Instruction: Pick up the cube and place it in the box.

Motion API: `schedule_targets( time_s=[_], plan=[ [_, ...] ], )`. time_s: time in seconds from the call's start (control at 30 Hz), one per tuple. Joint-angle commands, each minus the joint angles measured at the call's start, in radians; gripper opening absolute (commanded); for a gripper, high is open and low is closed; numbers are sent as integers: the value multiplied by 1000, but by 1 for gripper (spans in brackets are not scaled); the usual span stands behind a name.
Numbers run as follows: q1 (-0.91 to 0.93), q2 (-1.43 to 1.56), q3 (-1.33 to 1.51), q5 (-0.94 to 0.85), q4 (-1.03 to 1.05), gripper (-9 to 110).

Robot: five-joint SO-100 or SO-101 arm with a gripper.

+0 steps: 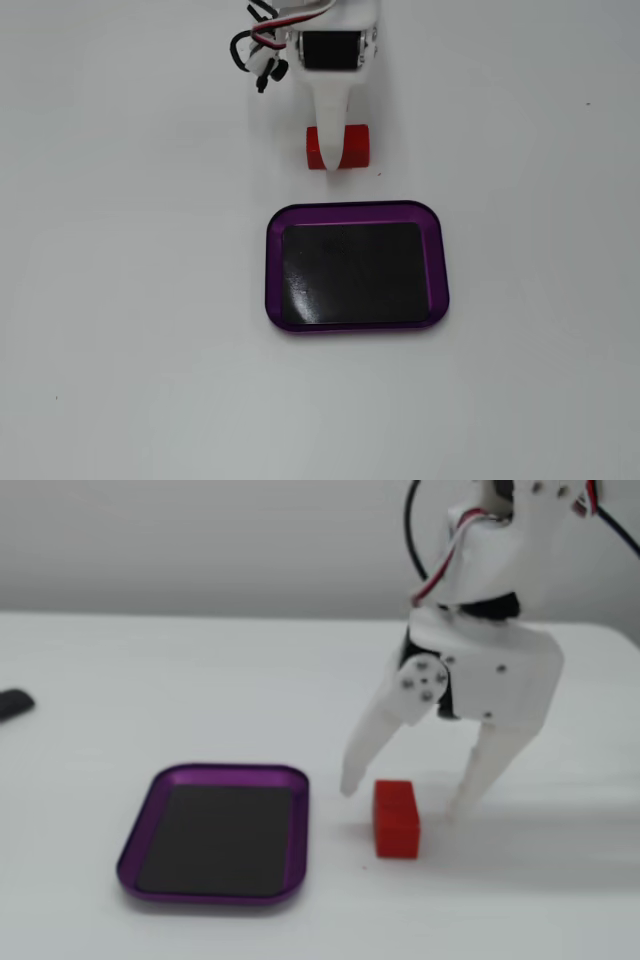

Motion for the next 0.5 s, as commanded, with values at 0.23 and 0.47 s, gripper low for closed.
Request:
schedule_targets(
  time_s=[0.23,0.47],
  plan=[
    [-9,-80,-20,0,-6,26],
    [-9,-66,-21,8,-21,15]
  ],
)
